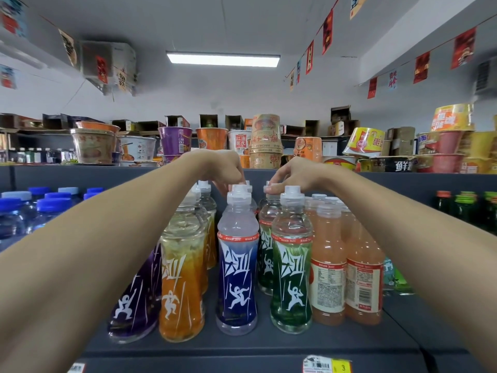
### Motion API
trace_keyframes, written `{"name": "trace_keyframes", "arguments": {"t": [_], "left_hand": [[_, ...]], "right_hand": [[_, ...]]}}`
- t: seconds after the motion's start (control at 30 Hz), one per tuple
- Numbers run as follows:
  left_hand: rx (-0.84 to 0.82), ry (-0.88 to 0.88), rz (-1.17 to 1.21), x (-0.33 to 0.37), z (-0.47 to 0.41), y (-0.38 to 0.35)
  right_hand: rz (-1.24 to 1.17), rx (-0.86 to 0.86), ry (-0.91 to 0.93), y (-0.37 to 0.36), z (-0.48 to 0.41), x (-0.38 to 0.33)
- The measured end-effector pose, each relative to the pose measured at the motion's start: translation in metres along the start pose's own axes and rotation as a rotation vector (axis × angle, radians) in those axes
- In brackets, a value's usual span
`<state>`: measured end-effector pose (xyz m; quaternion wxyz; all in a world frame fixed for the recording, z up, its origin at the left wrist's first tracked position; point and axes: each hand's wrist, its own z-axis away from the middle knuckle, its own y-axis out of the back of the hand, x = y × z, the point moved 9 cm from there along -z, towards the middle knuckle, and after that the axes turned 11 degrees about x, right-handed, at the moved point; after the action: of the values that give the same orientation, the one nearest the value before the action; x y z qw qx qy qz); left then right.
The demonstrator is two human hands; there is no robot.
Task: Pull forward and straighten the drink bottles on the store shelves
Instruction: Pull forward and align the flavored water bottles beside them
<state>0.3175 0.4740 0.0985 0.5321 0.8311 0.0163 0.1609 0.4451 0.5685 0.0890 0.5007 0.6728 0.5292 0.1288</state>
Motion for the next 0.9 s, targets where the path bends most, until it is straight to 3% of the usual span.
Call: {"name": "trace_keyframes", "arguments": {"t": [0.4, 0.7, 0.8, 0.9], "left_hand": [[0.017, -0.057, -0.137, 0.007, -0.002, -0.002], [0.023, -0.101, -0.133, 0.010, 0.007, -0.002], [-0.054, -0.098, -0.077, 0.014, 0.016, 0.001], [-0.006, -0.061, 0.046, 0.018, 0.023, 0.013]], "right_hand": [[0.026, -0.090, 0.069, -0.003, 0.006, -0.006], [0.008, -0.066, 0.130, -0.002, 0.019, -0.017], [-0.045, -0.097, 0.042, 0.000, 0.023, -0.012], [-0.205, -0.069, -0.128, 0.007, 0.029, -0.005]]}}
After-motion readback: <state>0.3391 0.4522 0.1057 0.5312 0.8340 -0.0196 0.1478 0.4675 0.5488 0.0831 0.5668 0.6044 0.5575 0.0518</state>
